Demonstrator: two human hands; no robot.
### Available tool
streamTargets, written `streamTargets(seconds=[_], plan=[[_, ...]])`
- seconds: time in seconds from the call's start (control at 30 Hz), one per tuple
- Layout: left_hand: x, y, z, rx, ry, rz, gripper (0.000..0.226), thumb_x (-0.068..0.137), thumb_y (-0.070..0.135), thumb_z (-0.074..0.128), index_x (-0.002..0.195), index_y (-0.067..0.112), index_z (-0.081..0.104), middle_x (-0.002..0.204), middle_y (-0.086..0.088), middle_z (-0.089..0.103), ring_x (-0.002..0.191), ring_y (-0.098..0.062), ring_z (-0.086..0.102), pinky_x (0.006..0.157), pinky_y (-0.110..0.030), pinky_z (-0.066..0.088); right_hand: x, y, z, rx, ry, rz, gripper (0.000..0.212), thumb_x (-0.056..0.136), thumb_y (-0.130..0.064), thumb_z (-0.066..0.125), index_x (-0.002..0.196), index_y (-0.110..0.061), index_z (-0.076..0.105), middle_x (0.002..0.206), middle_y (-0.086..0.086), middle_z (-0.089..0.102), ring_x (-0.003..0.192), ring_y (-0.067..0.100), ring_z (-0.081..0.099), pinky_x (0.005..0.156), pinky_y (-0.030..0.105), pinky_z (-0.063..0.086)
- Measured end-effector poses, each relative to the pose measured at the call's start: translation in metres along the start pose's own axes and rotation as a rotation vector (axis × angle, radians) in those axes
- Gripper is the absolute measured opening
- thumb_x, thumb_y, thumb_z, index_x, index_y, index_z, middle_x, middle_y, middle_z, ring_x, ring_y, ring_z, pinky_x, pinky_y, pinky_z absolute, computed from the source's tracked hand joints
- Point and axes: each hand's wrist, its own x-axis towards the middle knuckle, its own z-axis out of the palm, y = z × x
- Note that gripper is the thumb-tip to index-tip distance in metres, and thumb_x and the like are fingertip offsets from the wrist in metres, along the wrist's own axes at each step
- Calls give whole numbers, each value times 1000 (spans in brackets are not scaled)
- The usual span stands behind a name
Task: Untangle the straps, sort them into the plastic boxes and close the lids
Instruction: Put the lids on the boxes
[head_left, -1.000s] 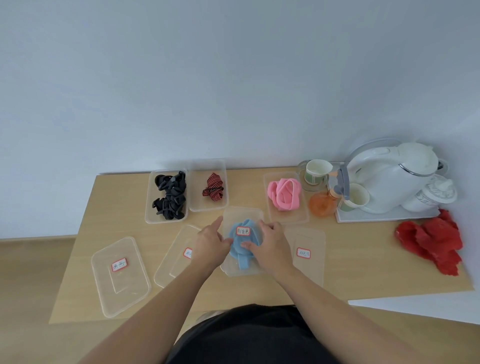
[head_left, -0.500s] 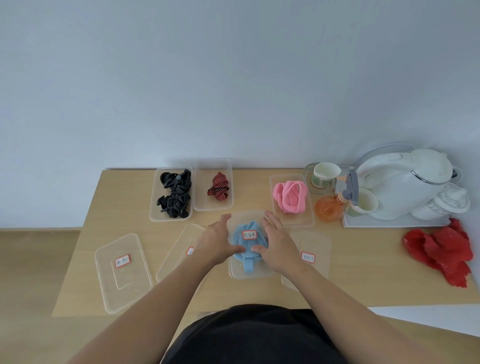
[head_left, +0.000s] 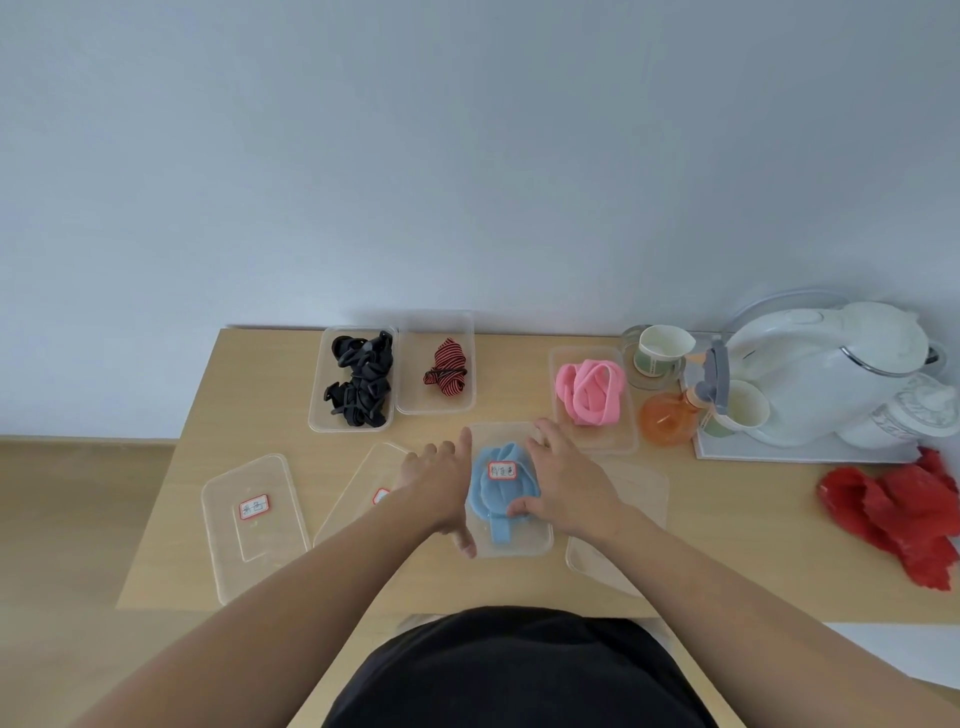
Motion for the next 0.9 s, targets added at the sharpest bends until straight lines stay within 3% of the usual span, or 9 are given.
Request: streamTargets(seconds=[0.2, 0.33, 0.43, 0.53, 0.63, 0.73, 0.9], plan=[[-3, 8, -7, 169, 80, 18, 153, 49, 75, 86, 157, 1, 7, 155, -13, 18, 132, -32, 34, 110, -45, 38, 0, 0, 6, -61, -46, -82, 100, 87, -55, 68, 159, -10, 14, 169, 8, -1, 156, 20, -2, 122, 38, 27], [-2, 9, -9, 134, 42, 62, 160, 51, 70, 89, 160, 4, -8, 167, -14, -10, 147, -38, 20, 116, -49, 32, -7, 0, 9, -221, -47, -89, 99, 95, -70, 35, 160, -4, 0, 168, 10, -17, 156, 22, -11, 126, 36, 14], [1, 7, -7, 97, 46, 175, 160, 54, 63, 91, 159, 8, -18, 165, -11, -29, 156, -37, -10, 124, -54, 20, -9, -3, 24, -255, -1, -64, 107, 83, -78, 5, 158, -1, -4, 166, 16, -18, 156, 28, -12, 126, 43, 11], [4, 7, -6, 99, 23, 261, 158, 59, 64, 88, 157, 5, -21, 163, -15, -33, 152, -32, -26, 126, -55, 5, -7, -2, 33, -246, 51, -66, 102, 89, -75, 11, 159, -1, 4, 166, 20, -13, 156, 33, -7, 125, 49, 16], [10, 10, 3, 90, 9, 250, 162, 56, 81, 78, 156, 4, -24, 160, -15, -39, 148, -32, -36, 125, -58, -1, -6, 4, 37, -211, 52, -95, 96, 93, -74, 23, 161, -8, 8, 167, 19, -14, 156, 33, -6, 124, 50, 18], [13, 13, 12, 99, 20, 244, 161, 56, 88, 70, 155, 5, -25, 157, -17, -43, 145, -34, -40, 124, -57, -4, -4, 7, 40, -222, 65, -117, 91, 93, -74, 25, 162, -17, 9, 167, 21, -11, 156, 37, -2, 122, 52, 22], [16, 3, 18, 112, 88, 317, 154, 61, 94, 60, 156, 6, -24, 158, -19, -41, 145, -35, -39, 125, -50, -10, -6, 0, 44, -299, 45, -68, 88, 94, -70, 21, 160, -13, 13, 166, 24, 0, 155, 39, 0, 119, 56, 26]])
